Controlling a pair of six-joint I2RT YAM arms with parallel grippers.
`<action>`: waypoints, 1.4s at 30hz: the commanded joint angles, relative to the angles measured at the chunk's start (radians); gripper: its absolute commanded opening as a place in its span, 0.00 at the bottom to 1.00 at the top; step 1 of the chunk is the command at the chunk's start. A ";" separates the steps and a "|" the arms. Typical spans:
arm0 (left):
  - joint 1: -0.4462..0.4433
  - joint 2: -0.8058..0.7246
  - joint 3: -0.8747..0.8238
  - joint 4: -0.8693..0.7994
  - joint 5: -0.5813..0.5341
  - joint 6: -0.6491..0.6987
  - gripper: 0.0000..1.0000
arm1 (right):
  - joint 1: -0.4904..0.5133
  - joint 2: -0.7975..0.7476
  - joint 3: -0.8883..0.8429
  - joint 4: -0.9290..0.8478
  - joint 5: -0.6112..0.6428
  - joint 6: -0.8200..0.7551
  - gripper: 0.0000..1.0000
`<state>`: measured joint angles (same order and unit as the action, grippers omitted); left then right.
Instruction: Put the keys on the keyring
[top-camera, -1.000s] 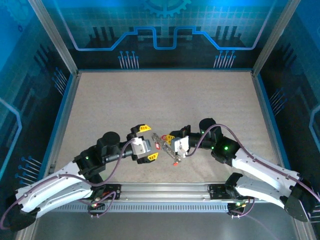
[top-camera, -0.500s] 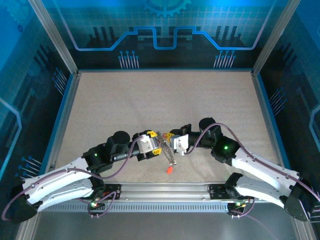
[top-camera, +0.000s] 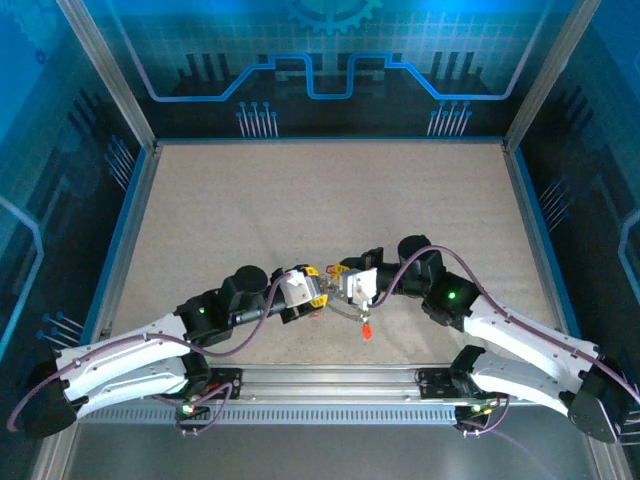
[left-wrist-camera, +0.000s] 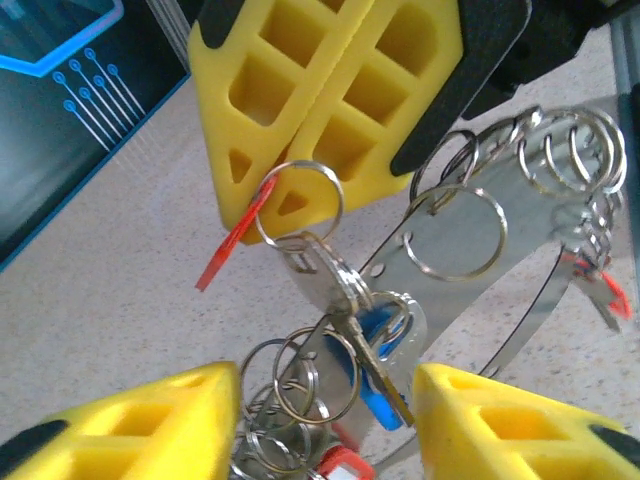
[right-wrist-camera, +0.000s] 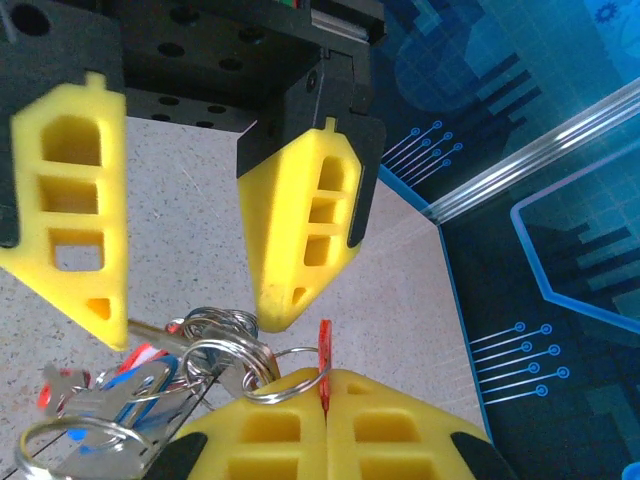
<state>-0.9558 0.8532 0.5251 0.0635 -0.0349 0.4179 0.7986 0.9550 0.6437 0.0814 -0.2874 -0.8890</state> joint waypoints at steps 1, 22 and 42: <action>-0.008 0.013 0.006 0.032 -0.045 -0.020 0.44 | 0.012 -0.036 0.028 0.037 -0.004 0.021 0.00; -0.031 -0.004 0.114 -0.099 -0.095 0.111 0.24 | 0.013 -0.042 0.023 0.015 -0.012 0.009 0.00; -0.034 0.002 0.171 -0.210 0.009 0.177 0.08 | 0.011 -0.012 0.038 -0.005 -0.027 -0.005 0.00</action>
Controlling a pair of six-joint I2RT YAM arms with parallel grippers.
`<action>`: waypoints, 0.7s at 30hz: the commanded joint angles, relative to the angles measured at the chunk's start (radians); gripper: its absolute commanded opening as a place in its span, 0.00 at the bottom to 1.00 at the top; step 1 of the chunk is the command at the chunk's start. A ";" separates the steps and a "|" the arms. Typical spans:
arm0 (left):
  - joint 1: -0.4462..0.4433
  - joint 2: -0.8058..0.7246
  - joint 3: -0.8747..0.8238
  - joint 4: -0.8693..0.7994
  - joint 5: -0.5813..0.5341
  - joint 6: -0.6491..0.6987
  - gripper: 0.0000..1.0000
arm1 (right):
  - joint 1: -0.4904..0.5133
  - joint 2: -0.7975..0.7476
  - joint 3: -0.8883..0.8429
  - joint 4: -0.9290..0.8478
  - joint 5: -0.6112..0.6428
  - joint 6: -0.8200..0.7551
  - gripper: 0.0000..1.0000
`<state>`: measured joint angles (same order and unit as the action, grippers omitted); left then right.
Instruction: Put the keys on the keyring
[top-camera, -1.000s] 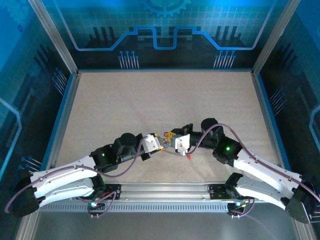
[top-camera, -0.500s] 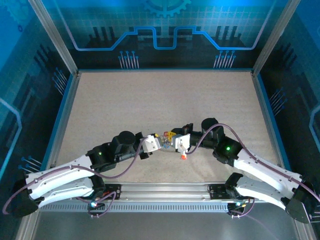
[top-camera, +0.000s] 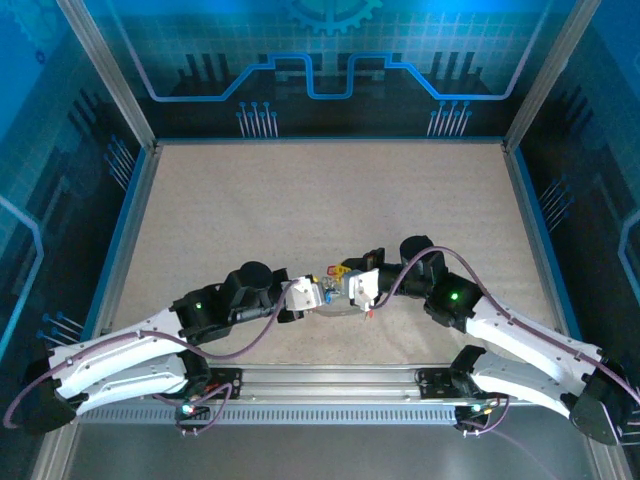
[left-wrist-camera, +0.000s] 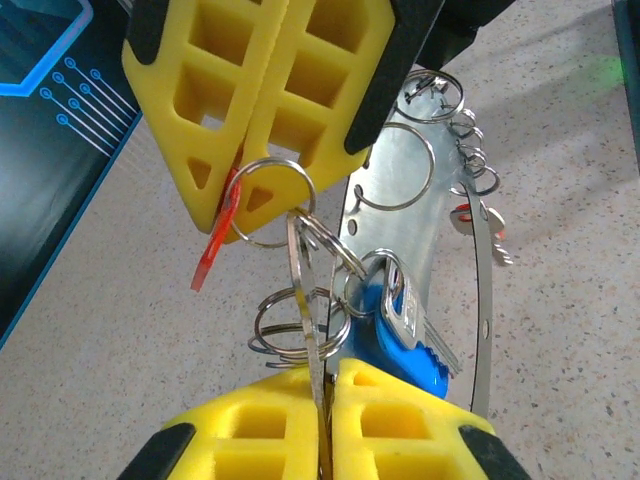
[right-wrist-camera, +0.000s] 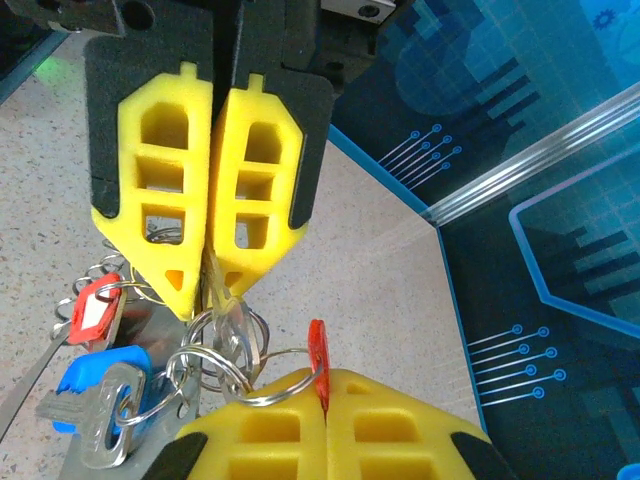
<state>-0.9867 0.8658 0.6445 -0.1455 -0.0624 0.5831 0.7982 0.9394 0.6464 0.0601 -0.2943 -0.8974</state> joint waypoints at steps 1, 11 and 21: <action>-0.003 -0.011 0.053 -0.007 0.033 0.013 0.08 | 0.010 0.004 0.037 0.017 -0.022 0.003 0.00; -0.003 0.024 0.054 -0.014 0.019 -0.004 0.22 | 0.011 0.000 0.039 0.002 -0.031 -0.003 0.00; -0.003 0.034 0.075 -0.038 0.022 -0.009 0.10 | 0.011 -0.009 0.032 -0.004 -0.026 -0.006 0.00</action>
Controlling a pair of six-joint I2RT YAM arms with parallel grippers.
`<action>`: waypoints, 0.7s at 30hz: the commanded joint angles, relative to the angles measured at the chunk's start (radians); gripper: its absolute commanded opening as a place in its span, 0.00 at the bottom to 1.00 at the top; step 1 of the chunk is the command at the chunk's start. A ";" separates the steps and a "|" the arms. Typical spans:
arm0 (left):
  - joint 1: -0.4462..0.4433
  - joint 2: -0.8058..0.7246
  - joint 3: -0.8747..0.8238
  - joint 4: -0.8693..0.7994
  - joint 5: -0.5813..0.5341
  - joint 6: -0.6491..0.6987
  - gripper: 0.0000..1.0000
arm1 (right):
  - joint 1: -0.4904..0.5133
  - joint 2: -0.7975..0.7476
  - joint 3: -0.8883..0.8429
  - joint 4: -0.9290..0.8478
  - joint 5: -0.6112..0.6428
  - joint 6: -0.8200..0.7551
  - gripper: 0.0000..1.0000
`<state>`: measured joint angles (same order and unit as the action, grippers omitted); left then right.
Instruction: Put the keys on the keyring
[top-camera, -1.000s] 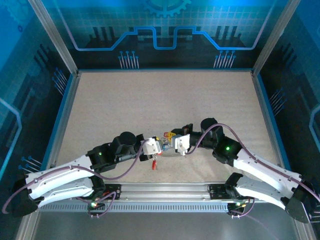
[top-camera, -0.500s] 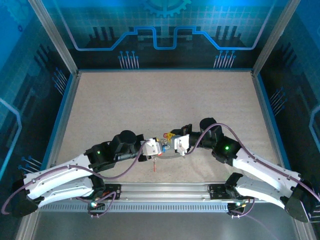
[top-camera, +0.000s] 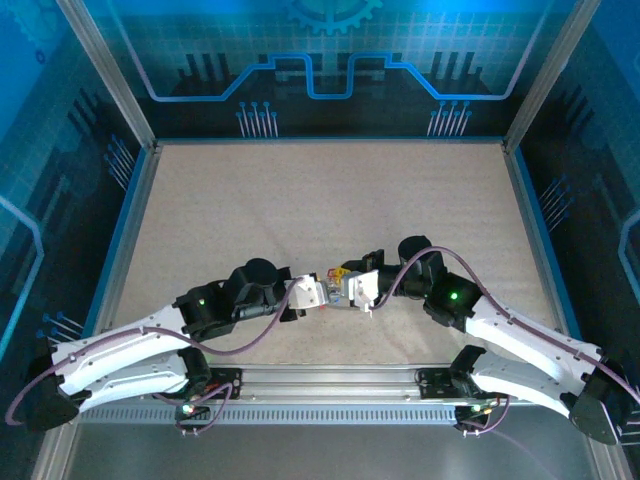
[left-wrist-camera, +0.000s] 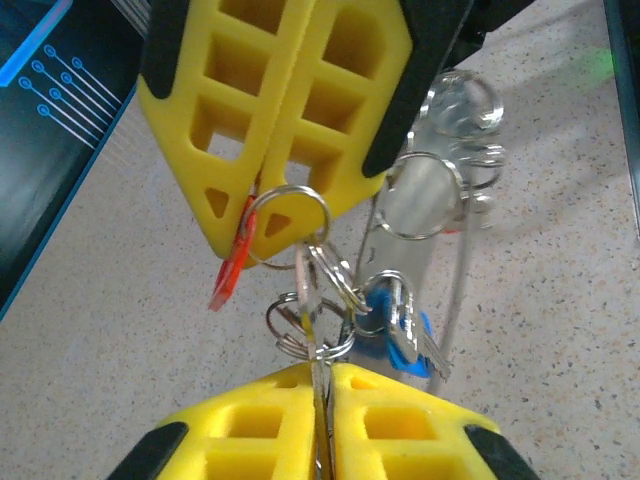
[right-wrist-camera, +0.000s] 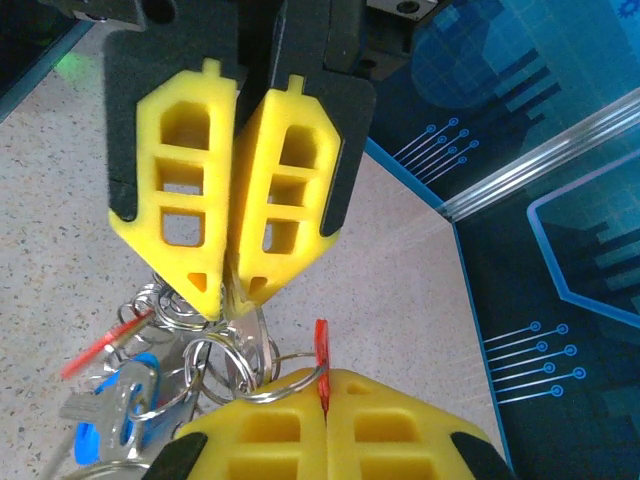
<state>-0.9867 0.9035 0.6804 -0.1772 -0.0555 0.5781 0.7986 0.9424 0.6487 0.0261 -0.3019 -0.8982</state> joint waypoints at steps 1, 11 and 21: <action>-0.003 -0.005 0.042 -0.010 0.015 -0.005 0.10 | 0.010 -0.013 0.029 0.029 -0.018 -0.005 0.00; -0.003 -0.019 0.058 -0.036 0.031 -0.004 0.00 | 0.011 -0.011 0.023 0.023 -0.015 -0.010 0.00; -0.003 -0.012 0.164 -0.171 -0.025 0.318 0.00 | 0.010 -0.013 0.013 0.028 -0.036 -0.030 0.00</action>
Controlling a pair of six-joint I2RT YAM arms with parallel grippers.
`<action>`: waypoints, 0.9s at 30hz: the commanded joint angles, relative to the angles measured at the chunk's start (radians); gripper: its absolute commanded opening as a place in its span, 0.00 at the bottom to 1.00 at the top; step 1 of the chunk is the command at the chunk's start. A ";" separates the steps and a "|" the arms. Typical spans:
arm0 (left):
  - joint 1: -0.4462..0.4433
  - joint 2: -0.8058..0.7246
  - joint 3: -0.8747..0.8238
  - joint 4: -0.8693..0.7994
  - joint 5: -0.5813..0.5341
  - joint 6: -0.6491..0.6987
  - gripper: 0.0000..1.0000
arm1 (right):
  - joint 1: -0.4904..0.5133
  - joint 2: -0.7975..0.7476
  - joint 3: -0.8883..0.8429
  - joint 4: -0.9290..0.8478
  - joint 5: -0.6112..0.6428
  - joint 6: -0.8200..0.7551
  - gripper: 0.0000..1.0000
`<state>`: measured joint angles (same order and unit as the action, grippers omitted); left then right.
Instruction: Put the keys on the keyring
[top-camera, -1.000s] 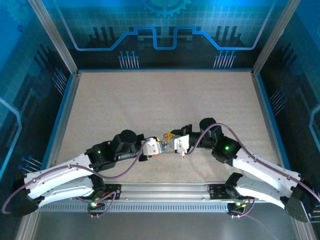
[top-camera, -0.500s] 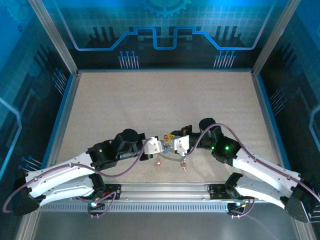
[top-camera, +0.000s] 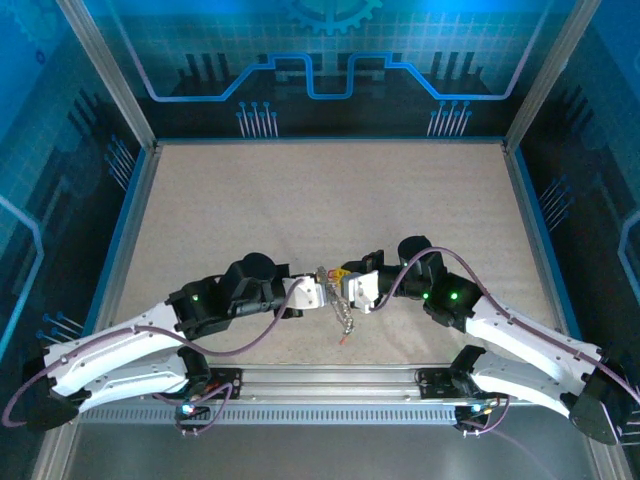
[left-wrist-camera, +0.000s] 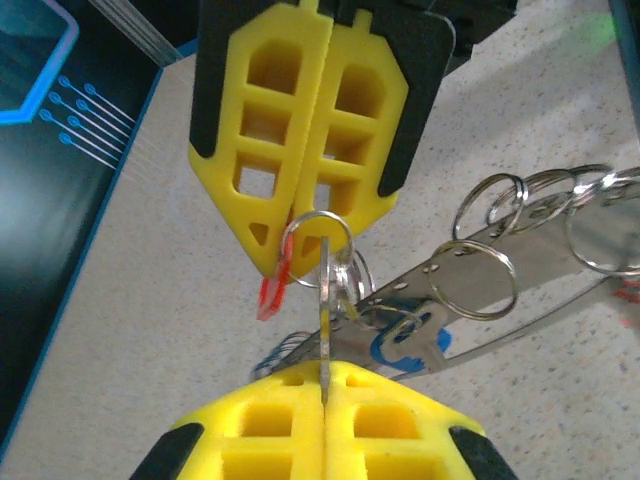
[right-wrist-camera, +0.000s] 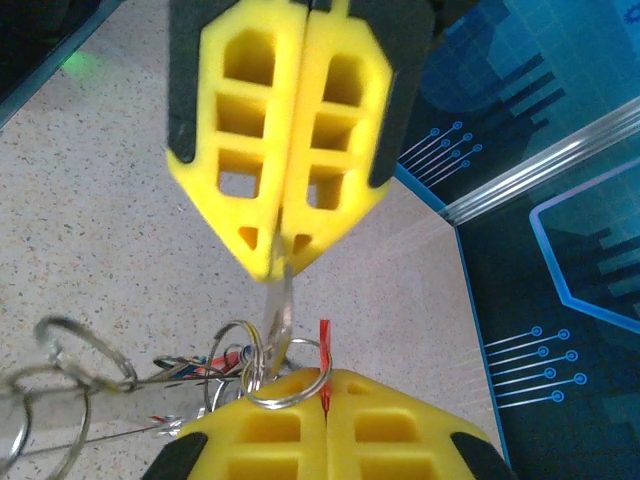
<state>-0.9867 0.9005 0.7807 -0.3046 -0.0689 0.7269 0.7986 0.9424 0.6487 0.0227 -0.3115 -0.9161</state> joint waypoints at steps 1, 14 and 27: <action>-0.002 -0.004 0.077 -0.053 -0.011 0.212 0.00 | 0.010 -0.016 0.010 0.036 -0.033 -0.013 0.00; 0.036 0.157 0.322 -0.190 -0.015 0.713 0.00 | 0.010 -0.030 -0.001 0.074 -0.055 -0.062 0.01; 0.082 0.282 0.540 -0.291 0.037 1.009 0.00 | -0.010 -0.046 -0.026 0.087 0.027 -0.028 0.38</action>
<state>-0.9112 1.1717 1.2503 -0.6506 -0.0555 1.6436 0.7952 0.9039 0.6468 0.1074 -0.2829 -0.9623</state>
